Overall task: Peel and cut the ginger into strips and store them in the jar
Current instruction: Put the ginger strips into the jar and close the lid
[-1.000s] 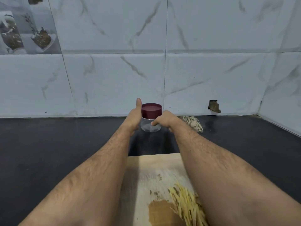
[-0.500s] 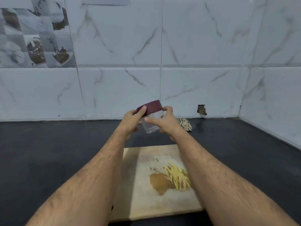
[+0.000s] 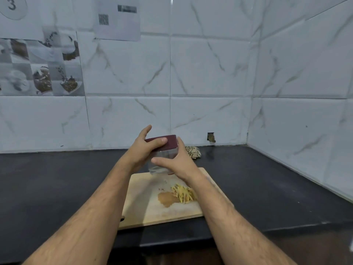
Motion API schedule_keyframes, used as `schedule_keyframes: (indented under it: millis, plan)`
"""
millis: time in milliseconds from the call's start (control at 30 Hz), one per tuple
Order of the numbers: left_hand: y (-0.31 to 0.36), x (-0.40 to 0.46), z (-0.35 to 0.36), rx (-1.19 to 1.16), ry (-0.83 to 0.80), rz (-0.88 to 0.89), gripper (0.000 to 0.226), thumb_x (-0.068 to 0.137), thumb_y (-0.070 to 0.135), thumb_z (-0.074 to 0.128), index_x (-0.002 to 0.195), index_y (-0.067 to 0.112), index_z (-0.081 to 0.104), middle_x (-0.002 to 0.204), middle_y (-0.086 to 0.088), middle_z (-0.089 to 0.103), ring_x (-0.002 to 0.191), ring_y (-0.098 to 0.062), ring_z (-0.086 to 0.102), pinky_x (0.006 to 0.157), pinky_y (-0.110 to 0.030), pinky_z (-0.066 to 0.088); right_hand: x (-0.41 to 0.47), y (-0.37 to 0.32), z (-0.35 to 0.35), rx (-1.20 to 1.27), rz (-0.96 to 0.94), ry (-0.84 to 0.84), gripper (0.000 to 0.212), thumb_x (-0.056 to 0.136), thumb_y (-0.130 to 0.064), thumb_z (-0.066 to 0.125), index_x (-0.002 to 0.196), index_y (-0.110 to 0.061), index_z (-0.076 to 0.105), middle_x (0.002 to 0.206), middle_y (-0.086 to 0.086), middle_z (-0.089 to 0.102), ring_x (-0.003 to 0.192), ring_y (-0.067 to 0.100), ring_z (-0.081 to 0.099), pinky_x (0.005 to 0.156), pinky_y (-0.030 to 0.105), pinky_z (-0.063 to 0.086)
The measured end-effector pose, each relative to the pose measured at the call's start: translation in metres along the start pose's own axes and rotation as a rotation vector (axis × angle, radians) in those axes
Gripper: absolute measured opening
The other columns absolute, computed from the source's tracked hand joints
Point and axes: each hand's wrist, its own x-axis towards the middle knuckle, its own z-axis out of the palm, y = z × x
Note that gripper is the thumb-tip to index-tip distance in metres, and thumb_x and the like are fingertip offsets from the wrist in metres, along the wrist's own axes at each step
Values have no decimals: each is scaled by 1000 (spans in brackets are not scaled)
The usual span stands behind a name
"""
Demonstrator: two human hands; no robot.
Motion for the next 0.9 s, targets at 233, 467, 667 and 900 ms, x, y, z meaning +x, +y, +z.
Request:
schedule_keyframes:
  millis: [233, 467, 667, 900]
  plan:
    - [2, -26, 24, 136, 122, 52, 106, 60, 44, 87, 149, 29, 31, 125, -4, 60, 114, -18, 61, 95, -29, 48, -30, -5, 13, -258, -57, 255, 125, 62, -45, 84, 156, -28, 5, 134, -6, 51, 126, 13, 47, 91, 23, 42]
    - [11, -39, 33, 182, 99, 12, 110, 69, 53, 81, 155, 23, 17, 139, -6, 48, 127, -21, 48, 104, -34, 40, -38, -20, 1, -330, -67, 316, 107, 64, -48, 84, 147, -23, 22, 115, -11, 52, 112, 10, 52, 81, 25, 45]
    - [26, -41, 6, 238, 58, -18, 118, 55, 53, 88, 152, 23, 28, 129, -8, 57, 118, -22, 58, 101, -38, 45, -41, -17, -19, -149, -78, 178, 80, 59, -40, 89, 125, -34, 44, 109, -14, 62, 101, 5, 60, 91, 33, 53]
    - [16, -46, 11, -65, -72, -55, 111, 61, 34, 83, 154, 22, 24, 131, -5, 56, 101, -12, 69, 80, -23, 56, -40, -11, -11, -38, -87, 11, 85, 58, -41, 91, 129, -37, 44, 115, -10, 67, 105, 8, 66, 91, 40, 57]
